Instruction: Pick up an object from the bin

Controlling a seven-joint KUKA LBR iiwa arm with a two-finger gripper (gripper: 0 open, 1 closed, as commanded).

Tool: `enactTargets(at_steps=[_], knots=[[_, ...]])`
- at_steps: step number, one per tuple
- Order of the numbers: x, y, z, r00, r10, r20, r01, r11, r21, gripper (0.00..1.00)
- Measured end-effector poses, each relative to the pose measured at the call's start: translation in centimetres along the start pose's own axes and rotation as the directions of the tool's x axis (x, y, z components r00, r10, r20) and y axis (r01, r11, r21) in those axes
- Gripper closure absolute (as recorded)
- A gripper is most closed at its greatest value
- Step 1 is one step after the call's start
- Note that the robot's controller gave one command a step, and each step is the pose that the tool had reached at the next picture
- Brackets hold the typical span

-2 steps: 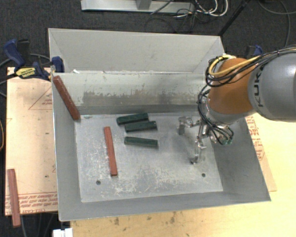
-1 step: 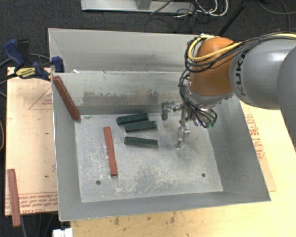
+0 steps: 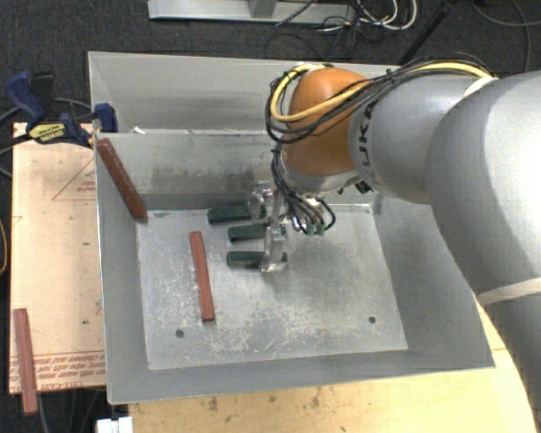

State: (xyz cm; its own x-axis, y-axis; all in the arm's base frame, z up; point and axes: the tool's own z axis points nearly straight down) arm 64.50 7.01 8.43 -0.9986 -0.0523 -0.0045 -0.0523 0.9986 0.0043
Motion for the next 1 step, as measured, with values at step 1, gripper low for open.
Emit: enactTargets(at_steps=[1], knots=[[0.02,-0.42,-0.02,1.0,0.003,-0.001,-0.003,1.0,0.003,1.0]])
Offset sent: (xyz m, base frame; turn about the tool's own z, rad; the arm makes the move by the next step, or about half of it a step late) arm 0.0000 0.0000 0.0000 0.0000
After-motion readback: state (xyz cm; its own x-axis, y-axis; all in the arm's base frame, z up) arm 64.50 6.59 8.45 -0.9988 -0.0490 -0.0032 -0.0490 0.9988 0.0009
